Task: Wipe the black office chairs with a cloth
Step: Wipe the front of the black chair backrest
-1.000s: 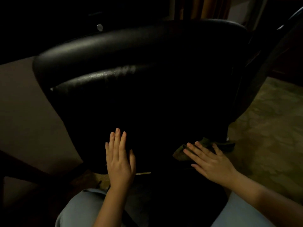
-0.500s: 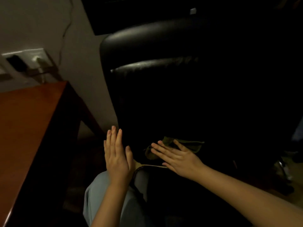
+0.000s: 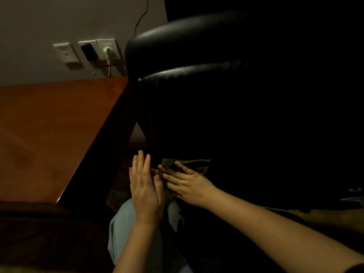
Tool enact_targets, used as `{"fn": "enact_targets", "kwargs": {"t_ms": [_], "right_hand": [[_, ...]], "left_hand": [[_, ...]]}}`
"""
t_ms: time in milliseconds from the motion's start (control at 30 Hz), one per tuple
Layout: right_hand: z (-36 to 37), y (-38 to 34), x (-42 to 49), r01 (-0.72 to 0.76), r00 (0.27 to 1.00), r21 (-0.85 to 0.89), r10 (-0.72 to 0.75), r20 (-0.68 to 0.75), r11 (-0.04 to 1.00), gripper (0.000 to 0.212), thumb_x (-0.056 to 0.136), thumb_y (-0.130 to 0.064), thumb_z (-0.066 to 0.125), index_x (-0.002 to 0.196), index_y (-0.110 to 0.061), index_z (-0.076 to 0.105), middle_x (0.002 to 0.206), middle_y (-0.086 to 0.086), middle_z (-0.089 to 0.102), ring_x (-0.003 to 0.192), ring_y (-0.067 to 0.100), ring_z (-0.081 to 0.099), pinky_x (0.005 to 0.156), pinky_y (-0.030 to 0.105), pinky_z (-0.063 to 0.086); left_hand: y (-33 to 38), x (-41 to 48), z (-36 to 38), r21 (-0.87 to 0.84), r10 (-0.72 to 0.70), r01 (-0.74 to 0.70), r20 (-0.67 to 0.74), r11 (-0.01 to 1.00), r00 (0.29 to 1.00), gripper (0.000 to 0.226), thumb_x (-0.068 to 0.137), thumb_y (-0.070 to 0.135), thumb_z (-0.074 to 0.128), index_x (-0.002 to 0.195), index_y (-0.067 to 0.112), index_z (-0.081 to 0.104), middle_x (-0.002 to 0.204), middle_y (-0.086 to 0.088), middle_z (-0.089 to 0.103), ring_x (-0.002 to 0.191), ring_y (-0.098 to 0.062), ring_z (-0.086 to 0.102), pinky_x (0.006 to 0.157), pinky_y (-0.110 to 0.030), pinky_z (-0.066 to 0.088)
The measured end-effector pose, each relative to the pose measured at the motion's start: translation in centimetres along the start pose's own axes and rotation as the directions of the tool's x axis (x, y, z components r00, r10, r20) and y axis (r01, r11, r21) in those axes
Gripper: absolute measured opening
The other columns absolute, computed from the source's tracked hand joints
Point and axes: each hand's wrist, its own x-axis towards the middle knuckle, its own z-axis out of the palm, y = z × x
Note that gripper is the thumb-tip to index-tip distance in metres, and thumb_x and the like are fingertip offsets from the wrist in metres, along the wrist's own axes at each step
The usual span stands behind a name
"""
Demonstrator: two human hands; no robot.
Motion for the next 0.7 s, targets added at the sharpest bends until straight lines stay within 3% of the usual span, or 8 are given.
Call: {"fn": "enact_targets", "kwargs": {"t_ms": [100, 200, 433, 700], "right_hand": [[0.1, 0.9, -2.4, -0.047, 0.996, 0.013, 0.048, -0.081, 0.999, 0.073, 0.087, -0.051, 0.055, 0.147, -0.016, 0.032, 0.153, 0.003, 0.012, 0.145, 0.018, 0.013, 0.12, 0.046, -0.002], [0.8, 1.8, -6.4, -0.08, 0.992, -0.015, 0.078, -0.099, 0.997, 0.06, 0.098, -0.038, 0.028, 0.153, -0.015, 0.015, 0.158, 0.002, 0.012, 0.146, 0.018, 0.009, 0.121, 0.045, -0.004], [1.3, 3.9, -18.9, -0.194, 0.981, -0.113, 0.191, -0.034, 0.975, 0.051, 0.104, -0.027, 0.024, 0.153, -0.018, 0.019, 0.162, 0.002, 0.006, 0.149, 0.018, 0.007, 0.121, 0.04, 0.002], [-2.1, 5.1, -31.1, -0.248, 0.962, -0.15, 0.261, 0.075, 0.957, 0.055, 0.097, -0.02, 0.044, 0.15, -0.017, 0.032, 0.159, -0.001, 0.022, 0.147, 0.015, 0.019, 0.12, 0.036, 0.008]], "left_hand": [[1.7, 0.1, 0.4, -0.016, 0.032, -0.032, 0.007, 0.999, 0.999, 0.049, 0.104, 0.032, 0.026, 0.146, 0.007, 0.03, 0.156, -0.009, 0.023, 0.147, -0.024, 0.018, 0.118, -0.048, 0.018], [3.6, 0.2, 1.4, -0.025, 0.101, -0.101, 0.028, 0.995, 0.994, 0.049, 0.104, 0.031, 0.027, 0.146, 0.007, 0.029, 0.157, -0.009, 0.023, 0.147, -0.027, 0.018, 0.119, -0.049, 0.018], [8.9, -0.2, 5.8, -0.088, 0.397, -0.391, 0.074, 0.916, 0.915, 0.05, 0.103, 0.028, 0.03, 0.151, 0.016, 0.022, 0.161, 0.001, 0.011, 0.147, -0.026, 0.017, 0.119, -0.046, 0.015], [14.0, -1.6, 9.6, -0.194, 0.496, -0.468, 0.142, 0.862, 0.856, 0.047, 0.104, 0.029, 0.029, 0.149, 0.014, 0.027, 0.161, 0.0, 0.014, 0.147, -0.029, 0.018, 0.119, -0.047, 0.015]]}}
